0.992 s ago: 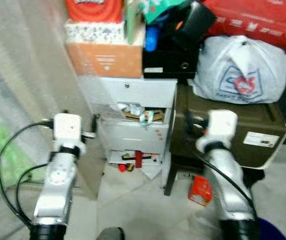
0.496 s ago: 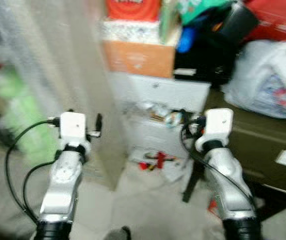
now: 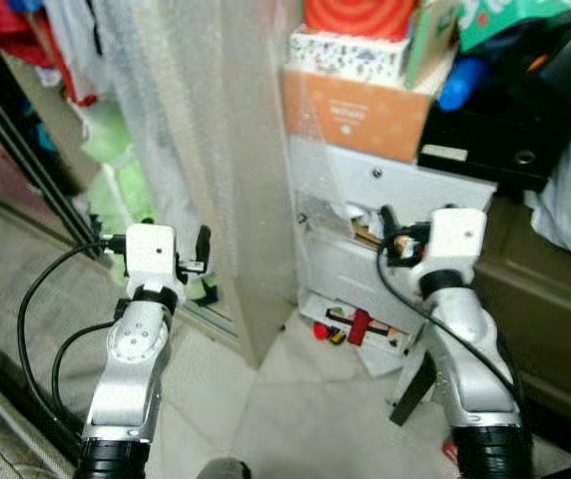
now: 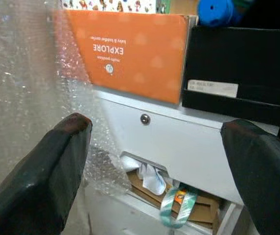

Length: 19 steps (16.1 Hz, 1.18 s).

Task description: Clean up the room

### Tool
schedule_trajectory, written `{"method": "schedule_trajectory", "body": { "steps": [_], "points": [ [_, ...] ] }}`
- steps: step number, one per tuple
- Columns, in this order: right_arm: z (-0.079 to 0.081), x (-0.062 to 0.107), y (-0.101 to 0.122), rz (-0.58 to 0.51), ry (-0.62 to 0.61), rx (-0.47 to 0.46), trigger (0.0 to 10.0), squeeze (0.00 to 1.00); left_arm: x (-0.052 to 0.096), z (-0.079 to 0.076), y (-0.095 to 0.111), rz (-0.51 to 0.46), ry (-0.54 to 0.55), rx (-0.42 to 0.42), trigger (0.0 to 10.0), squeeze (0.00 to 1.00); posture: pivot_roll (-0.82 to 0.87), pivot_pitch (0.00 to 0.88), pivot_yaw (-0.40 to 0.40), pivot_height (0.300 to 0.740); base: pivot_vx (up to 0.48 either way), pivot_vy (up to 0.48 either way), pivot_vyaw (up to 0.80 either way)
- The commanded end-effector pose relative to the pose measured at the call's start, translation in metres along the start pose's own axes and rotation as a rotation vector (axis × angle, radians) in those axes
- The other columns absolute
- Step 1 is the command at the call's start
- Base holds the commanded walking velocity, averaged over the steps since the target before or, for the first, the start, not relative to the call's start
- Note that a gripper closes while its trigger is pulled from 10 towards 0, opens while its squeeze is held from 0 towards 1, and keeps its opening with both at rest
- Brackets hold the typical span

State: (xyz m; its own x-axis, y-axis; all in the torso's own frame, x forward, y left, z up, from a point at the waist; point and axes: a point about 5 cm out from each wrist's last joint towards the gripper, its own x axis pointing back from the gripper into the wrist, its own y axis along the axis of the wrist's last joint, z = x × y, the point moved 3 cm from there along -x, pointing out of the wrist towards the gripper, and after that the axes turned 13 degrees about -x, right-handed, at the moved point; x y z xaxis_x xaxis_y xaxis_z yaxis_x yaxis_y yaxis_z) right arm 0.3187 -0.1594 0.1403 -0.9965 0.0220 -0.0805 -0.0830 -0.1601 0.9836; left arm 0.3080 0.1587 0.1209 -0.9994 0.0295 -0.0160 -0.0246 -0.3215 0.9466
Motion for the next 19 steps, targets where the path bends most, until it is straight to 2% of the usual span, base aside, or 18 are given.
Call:
{"method": "schedule_trajectory", "body": {
  "steps": [1,4,6,10,14,17,19],
  "points": [
    [0.008,-0.001,0.000,0.002,0.027,-0.010,10.0,0.00,-0.001,0.006,0.001,-0.002,0.014,0.000,10.0,0.00,-0.03,0.000,0.020,0.740,0.000,0.000,0.00],
    [0.009,-0.002,-0.001,0.011,0.020,-0.032,10.0,0.00,0.000,0.004,0.004,-0.025,-0.010,-0.003,10.0,0.00,-0.03,0.000,0.019,0.740,0.000,0.000,0.00],
    [0.010,-0.003,-0.002,0.011,0.024,-0.048,10.0,0.00,0.000,0.003,0.004,-0.031,-0.019,0.003,10.0,0.00,-0.03,0.000,0.015,0.740,0.000,0.000,-0.80],
    [0.010,-0.005,-0.001,0.007,0.029,-0.041,10.0,0.00,0.001,-0.001,0.006,-0.049,-0.045,0.022,10.0,0.00,-0.03,0.000,0.012,0.740,0.378,0.000,-0.80],
    [0.010,-0.005,-0.001,0.004,0.028,-0.041,10.0,0.00,0.003,-0.003,0.005,-0.048,-0.054,0.021,10.0,0.00,-0.03,0.000,0.014,0.740,0.440,0.000,-0.44],
    [0.011,-0.006,-0.002,0.003,0.026,-0.038,10.0,0.00,0.002,-0.004,0.004,-0.045,-0.070,0.026,10.0,0.00,-0.03,0.000,0.017,0.740,0.354,0.000,0.00],
    [0.011,-0.006,-0.001,-0.001,0.025,-0.037,10.0,0.00,0.003,-0.005,0.004,-0.043,-0.070,0.034,10.0,0.00,-0.03,0.000,0.018,0.740,0.000,0.000,0.00]
  ]
}}
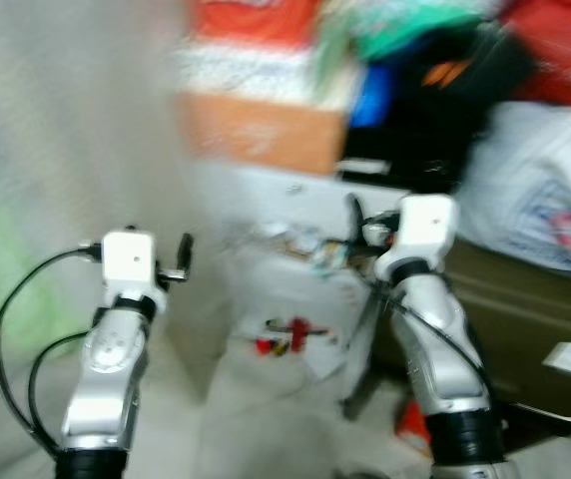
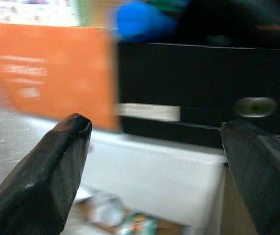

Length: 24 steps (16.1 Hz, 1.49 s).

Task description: Clean up the room

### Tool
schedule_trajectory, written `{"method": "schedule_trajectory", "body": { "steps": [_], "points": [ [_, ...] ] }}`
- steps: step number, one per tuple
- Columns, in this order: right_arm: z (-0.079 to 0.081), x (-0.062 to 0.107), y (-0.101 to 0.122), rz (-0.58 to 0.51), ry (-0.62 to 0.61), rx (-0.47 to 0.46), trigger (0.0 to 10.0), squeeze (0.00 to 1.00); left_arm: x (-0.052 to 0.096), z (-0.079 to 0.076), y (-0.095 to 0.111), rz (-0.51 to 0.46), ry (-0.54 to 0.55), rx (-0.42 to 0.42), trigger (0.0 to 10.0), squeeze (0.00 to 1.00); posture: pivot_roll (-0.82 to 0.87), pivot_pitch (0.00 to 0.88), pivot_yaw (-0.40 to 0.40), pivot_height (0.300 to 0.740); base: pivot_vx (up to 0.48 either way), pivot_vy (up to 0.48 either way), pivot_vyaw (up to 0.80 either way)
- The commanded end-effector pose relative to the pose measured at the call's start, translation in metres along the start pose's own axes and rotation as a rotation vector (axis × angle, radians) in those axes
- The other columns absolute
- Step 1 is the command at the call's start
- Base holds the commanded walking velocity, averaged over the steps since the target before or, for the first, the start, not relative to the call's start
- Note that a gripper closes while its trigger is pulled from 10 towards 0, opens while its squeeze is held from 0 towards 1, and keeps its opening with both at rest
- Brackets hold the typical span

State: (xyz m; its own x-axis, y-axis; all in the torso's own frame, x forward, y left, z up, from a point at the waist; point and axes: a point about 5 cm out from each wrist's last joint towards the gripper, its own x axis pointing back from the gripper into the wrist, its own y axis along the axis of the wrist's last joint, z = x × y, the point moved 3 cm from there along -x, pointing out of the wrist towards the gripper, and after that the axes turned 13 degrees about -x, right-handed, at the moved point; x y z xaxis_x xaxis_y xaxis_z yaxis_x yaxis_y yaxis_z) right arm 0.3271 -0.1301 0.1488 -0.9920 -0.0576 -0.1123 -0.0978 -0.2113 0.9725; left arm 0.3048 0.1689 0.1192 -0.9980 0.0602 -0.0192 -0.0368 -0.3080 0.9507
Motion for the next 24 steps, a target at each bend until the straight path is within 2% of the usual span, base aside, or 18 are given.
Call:
{"method": "schedule_trajectory", "body": {
  "steps": [1,16,17,18,20,24],
  "points": [
    [-0.019,0.004,-0.003,0.015,-0.059,0.015,10.0,0.00,-0.002,-0.014,0.009,-0.031,-0.042,0.020,10.0,0.00,-0.03,0.000,0.018,0.740,0.000,0.000,0.00],
    [-0.019,0.004,-0.003,0.015,-0.059,0.015,10.0,0.00,-0.002,-0.014,0.009,-0.031,-0.042,0.020,10.0,0.00,-0.03,0.000,0.018,0.740,0.000,0.000,0.00],
    [-0.022,0.006,-0.003,0.013,-0.062,0.036,10.0,0.00,0.006,-0.012,0.014,-0.052,-0.046,-0.052,10.0,0.00,-0.02,0.000,0.020,0.740,0.000,0.000,0.80],
    [-0.023,0.007,-0.004,0.015,-0.068,0.004,10.0,0.00,0.009,-0.011,0.014,-0.054,-0.044,-0.079,10.0,0.00,-0.02,0.000,0.019,0.740,0.000,0.000,0.00],
    [-0.020,0.005,-0.003,0.014,-0.050,0.063,10.0,0.00,0.008,-0.011,0.013,-0.052,-0.042,-0.079,10.0,0.00,-0.02,0.000,0.018,0.740,0.000,0.000,0.00],
    [-0.017,0.005,-0.004,0.016,-0.032,0.066,10.0,0.00,0.009,-0.010,0.014,-0.051,-0.034,-0.086,10.0,0.00,-0.01,0.000,0.016,0.740,0.000,0.000,0.80]
  ]
}}
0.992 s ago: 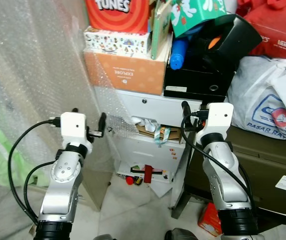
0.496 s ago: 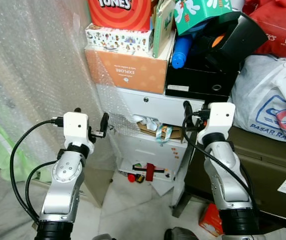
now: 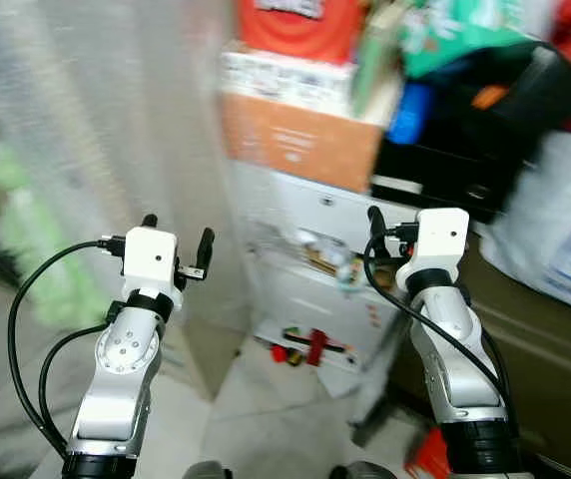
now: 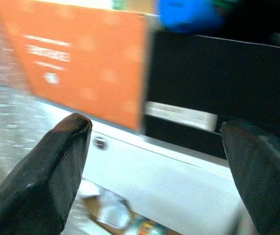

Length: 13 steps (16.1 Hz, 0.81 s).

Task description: Clean up the room

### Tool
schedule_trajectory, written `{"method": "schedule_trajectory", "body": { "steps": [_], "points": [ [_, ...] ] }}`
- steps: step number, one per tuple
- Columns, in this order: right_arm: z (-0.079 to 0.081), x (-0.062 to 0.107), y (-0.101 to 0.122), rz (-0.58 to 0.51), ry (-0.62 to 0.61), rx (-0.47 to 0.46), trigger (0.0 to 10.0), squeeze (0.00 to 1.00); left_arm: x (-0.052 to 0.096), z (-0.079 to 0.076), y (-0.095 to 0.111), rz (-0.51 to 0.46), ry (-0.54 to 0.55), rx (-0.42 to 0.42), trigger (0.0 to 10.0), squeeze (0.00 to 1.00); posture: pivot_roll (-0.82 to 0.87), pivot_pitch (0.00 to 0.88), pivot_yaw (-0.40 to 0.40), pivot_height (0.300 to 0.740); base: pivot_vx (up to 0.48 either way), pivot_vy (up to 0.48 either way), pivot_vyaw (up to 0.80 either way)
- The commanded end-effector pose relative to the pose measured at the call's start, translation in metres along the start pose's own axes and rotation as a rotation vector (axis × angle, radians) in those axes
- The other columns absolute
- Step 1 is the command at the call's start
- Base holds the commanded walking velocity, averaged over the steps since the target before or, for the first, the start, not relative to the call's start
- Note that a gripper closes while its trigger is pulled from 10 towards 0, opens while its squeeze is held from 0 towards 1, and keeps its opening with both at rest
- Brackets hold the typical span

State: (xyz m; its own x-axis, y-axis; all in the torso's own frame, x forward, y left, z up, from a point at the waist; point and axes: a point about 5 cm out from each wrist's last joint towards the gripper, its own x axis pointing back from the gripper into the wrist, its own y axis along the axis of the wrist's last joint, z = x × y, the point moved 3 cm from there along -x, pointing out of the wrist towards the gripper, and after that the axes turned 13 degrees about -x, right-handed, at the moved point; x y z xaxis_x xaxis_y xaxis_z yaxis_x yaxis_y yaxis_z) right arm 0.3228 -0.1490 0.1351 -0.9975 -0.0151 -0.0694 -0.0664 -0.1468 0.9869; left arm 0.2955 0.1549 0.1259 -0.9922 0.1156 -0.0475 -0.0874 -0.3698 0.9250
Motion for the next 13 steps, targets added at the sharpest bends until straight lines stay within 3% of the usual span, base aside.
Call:
{"method": "schedule_trajectory", "body": {
  "steps": [1,7,13],
  "points": [
    [0.004,-0.001,0.005,-0.018,0.018,0.000,10.0,0.00,0.001,0.002,0.003,-0.005,0.009,-0.017,10.0,0.00,-0.01,0.000,0.016,0.740,0.000,0.000,0.80],
    [-0.001,0.000,0.002,-0.003,0.000,-0.002,10.0,0.00,-0.001,0.001,0.003,-0.005,-0.005,-0.019,10.0,0.00,-0.01,0.000,0.018,0.740,0.000,0.000,0.80],
    [-0.009,0.016,-0.004,0.025,-0.004,0.013,10.0,0.00,0.010,0.015,-0.005,0.036,0.071,-0.057,10.0,0.00,-0.01,0.000,0.020,0.740,0.000,0.000,0.80]
  ]
}}
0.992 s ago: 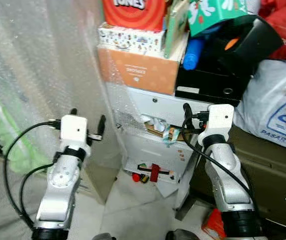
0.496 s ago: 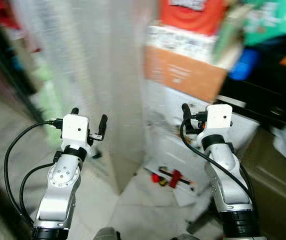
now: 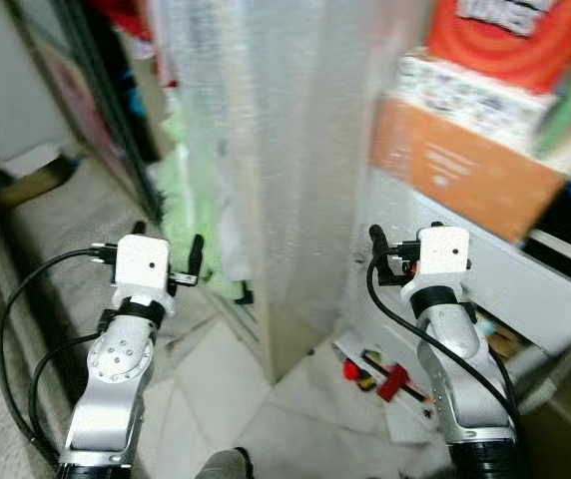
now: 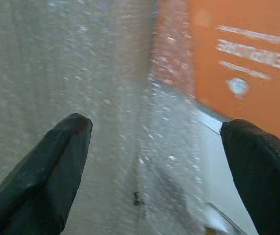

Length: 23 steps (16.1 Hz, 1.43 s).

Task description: Clean up the room

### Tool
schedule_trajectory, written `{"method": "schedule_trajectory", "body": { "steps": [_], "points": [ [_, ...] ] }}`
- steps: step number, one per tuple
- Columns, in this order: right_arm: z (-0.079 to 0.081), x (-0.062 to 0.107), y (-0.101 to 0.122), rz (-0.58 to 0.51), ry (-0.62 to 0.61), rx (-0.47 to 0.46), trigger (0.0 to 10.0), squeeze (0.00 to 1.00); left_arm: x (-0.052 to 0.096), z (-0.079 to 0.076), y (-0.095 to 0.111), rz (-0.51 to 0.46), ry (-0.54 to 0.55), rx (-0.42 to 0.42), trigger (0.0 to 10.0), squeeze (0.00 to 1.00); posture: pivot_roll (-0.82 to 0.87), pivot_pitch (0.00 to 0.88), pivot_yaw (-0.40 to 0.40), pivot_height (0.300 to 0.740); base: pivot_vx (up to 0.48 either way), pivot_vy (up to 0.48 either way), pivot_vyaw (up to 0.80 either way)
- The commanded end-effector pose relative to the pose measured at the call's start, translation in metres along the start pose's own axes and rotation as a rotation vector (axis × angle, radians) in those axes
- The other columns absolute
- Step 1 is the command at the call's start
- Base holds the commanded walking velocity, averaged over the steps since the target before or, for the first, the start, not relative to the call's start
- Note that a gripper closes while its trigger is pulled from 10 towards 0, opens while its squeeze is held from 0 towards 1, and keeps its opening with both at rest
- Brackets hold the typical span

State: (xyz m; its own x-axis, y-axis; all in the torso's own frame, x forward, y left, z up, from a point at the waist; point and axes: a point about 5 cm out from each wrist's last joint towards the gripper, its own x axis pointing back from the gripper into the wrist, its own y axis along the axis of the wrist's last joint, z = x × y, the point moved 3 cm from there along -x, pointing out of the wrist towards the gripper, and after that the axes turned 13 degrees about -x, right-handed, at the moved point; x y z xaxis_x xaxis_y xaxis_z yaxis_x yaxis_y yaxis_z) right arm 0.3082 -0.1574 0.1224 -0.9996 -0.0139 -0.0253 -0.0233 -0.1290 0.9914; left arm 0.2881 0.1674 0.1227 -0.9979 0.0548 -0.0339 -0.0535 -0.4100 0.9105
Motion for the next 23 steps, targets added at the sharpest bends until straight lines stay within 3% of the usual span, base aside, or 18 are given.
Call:
{"method": "schedule_trajectory", "body": {
  "steps": [1,6,11,13,23],
  "points": [
    [-0.001,0.002,0.006,-0.015,0.003,0.001,10.0,0.00,0.002,0.008,0.001,0.008,0.031,-0.011,10.0,0.00,-0.01,0.000,0.020,0.740,0.000,0.000,0.80],
    [-0.010,0.006,0.009,-0.007,-0.032,-0.033,10.0,0.00,0.003,0.009,0.002,0.011,0.030,0.008,10.0,0.00,-0.01,0.000,0.012,0.740,0.000,0.000,0.32],
    [-0.032,0.053,0.005,0.042,-0.076,0.001,10.0,0.00,0.039,0.023,-0.010,0.089,0.060,0.009,10.0,0.00,-0.01,0.000,0.016,0.740,0.000,0.000,0.00],
    [-0.035,0.061,0.001,0.058,-0.070,0.028,10.0,0.00,0.046,0.025,-0.016,0.113,0.071,0.007,10.0,0.00,-0.01,0.000,0.017,0.740,0.000,0.000,0.33],
    [-0.033,0.056,0.007,0.059,-0.043,0.048,10.0,0.00,0.037,0.020,-0.010,0.106,0.055,0.015,10.0,0.00,-0.02,0.000,0.017,0.740,0.000,0.000,0.80]
  ]
}}
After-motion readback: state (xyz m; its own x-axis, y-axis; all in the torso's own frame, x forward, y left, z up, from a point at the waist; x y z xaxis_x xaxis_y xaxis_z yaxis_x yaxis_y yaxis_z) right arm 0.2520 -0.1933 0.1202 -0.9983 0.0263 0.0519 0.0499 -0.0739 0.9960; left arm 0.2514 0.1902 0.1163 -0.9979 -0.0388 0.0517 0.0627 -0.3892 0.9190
